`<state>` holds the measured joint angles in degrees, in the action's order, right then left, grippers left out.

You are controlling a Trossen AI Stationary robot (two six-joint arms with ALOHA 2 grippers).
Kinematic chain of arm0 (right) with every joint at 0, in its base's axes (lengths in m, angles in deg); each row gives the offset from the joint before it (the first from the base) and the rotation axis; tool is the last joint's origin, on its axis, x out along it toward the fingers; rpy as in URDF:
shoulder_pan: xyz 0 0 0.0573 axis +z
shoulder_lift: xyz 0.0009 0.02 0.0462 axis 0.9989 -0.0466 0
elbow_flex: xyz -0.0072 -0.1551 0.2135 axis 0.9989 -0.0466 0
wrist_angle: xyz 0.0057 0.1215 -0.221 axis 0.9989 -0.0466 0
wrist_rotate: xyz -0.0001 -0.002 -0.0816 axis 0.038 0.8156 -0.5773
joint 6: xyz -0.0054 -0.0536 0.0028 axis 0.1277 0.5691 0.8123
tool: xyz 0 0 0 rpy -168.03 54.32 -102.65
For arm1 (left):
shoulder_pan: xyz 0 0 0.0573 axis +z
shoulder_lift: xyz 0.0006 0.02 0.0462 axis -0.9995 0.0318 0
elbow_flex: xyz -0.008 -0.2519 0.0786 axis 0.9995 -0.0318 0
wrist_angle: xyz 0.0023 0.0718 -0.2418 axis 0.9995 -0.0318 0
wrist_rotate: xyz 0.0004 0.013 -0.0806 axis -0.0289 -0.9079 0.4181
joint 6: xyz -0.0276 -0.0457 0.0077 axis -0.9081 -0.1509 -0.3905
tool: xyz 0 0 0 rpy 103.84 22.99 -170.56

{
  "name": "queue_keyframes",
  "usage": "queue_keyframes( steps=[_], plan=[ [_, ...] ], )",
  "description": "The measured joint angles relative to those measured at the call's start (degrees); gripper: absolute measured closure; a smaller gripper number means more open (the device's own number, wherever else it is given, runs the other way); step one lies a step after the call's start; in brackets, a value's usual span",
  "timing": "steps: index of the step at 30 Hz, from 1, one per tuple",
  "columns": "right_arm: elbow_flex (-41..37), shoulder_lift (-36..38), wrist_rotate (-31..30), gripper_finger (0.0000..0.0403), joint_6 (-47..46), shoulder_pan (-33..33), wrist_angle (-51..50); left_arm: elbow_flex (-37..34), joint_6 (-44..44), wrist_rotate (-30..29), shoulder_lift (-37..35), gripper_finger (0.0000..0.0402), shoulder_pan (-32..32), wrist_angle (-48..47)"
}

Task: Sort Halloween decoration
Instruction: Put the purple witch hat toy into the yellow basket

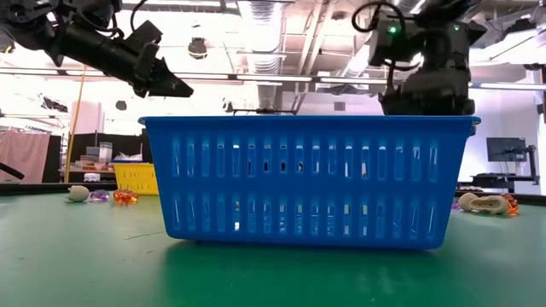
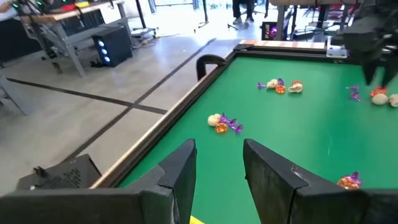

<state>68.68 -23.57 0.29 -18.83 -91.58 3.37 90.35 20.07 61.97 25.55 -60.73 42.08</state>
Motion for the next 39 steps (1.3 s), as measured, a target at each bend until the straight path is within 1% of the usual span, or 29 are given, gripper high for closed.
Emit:
queue_keyframes(
  steps=[2, 9, 11, 17, 21, 25, 28, 31, 32, 36, 39],
  plan=[
    [0.0, -0.6, -1.9, 0.026, -1.8, 0.0, -0.8, 0.0, -0.1, 0.7, 1.4, 0.0278, 0.0, 1.0],
    [0.0, -4.4, -3.4, 0.026, -1.8, 0.0, -1.9, 0.0, -0.5, 2.4, 5.4, 0.0278, 0.0, 4.5],
    [0.0, -6.0, -3.8, 0.026, -1.5, 0.0, -2.6, 0.0, -0.4, 2.4, 5.8, 0.0278, 0.0, 4.8],
    [0.0, -10.4, -7.3, 0.026, -1.0, 0.0, -2.9, 0.0, 0.1, 2.3, 5.9, 0.0278, 0.0, 4.7],
    [0.1, -11.7, -7.6, 0.0264, -0.9, 0.0, -3.2, 0.0, 0.5, 2.3, 5.9, 0.0278, 0.0, 4.7],
    [0.1, -11.4, -7.7, 0.029, -0.9, 0.0, -3.7, 0.0, 0.5, 2.3, 5.9, 0.0278, 0.0, 4.7],
    [0.1, -10.4, -7.7, 0.0329, 0.6, 0.0, -3.5, 0.0, 0.5, 2.3, 5.9, 0.0278, 0.0, 4.7],
    [0.1, -9.1, -7.7, 0.0377, 1.6, 0.0, -3.1, 0.0, 0.5, 2.3, 5.9, 0.0278, 0.0, 4.6],
    [0.1, -8.5, -7.7, 0.0384, 1.8, 0.0, -2.7, 0.0, 0.5, 2.3, 5.9, 0.0278, 0.0, 4.6],
    [0.1, -6.0, -7.7, 0.0379, 2.9, 0.0, 1.5, 0.0, 0.6, 2.2, 5.9, 0.0278, 0.0, 4.6],
    [0.1, -4.4, -7.6, 0.0376, 6.1, 0.0, 9.7, 0.0, 0.6, 2.2, 5.9, 0.0278, 0.0, 4.6]
  ],
)
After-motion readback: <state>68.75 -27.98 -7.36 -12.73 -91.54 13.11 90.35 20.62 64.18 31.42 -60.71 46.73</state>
